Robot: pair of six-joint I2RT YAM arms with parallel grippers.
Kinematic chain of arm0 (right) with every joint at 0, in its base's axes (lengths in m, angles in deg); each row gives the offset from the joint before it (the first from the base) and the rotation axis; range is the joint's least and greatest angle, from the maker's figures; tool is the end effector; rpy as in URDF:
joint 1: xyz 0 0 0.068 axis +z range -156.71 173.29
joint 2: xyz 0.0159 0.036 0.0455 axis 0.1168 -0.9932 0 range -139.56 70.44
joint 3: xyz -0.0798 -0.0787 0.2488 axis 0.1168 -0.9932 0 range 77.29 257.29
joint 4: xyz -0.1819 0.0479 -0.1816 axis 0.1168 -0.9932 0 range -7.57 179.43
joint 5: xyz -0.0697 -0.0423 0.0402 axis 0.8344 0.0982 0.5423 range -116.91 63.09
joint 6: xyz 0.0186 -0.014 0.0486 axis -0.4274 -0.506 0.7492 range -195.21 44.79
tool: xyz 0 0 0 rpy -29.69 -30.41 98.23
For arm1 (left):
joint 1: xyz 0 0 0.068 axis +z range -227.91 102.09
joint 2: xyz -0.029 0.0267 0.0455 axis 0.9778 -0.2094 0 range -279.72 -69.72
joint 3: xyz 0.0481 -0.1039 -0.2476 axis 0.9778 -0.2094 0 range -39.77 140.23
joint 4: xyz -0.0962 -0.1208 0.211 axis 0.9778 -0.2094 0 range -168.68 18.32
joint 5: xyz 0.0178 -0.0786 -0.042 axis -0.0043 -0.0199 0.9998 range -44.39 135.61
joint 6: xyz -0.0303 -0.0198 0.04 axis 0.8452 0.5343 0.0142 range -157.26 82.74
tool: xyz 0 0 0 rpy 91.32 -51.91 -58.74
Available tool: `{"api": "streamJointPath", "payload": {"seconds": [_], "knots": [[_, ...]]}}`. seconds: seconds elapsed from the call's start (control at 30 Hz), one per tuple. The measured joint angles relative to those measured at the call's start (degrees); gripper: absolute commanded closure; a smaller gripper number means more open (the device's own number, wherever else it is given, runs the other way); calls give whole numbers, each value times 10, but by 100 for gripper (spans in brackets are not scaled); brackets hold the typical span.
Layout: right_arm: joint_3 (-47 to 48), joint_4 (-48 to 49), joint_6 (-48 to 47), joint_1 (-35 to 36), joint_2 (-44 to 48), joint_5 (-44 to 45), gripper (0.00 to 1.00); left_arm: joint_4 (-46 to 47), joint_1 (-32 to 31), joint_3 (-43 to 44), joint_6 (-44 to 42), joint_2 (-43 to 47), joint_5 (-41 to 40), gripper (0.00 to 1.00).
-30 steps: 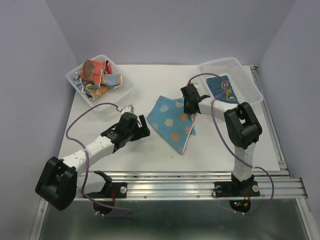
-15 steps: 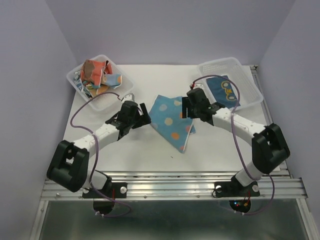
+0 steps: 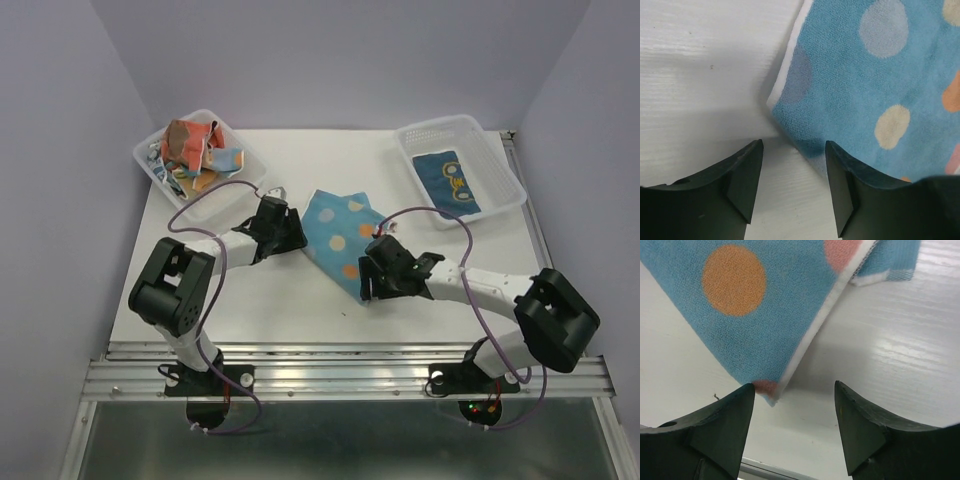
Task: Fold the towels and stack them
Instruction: Flatten out the crumpled towel
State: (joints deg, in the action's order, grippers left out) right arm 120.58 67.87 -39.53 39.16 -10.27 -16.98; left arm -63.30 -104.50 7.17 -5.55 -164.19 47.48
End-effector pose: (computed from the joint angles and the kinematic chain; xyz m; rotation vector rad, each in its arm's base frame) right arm 0.1886 0.1856 0.1795 -0.1686 2.6005 0.3006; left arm 0.2993 -0.1510 0.1672 -0.0854 2.3180 -0.5700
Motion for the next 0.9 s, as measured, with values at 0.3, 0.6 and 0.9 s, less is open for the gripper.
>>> {"api": "streamJointPath", "payload": {"seconds": [0.3,0.6,0.9], "knots": [[-2,35,7,14,-40,-49,83,21,-4,26,0,-43,7,100],[-19,34,8,15,11,-106,98,-45,-30,-46,44,83,-13,100],[-6,-12,16,9,45,-54,99,-119,-68,86,52,134,-37,100]]}}
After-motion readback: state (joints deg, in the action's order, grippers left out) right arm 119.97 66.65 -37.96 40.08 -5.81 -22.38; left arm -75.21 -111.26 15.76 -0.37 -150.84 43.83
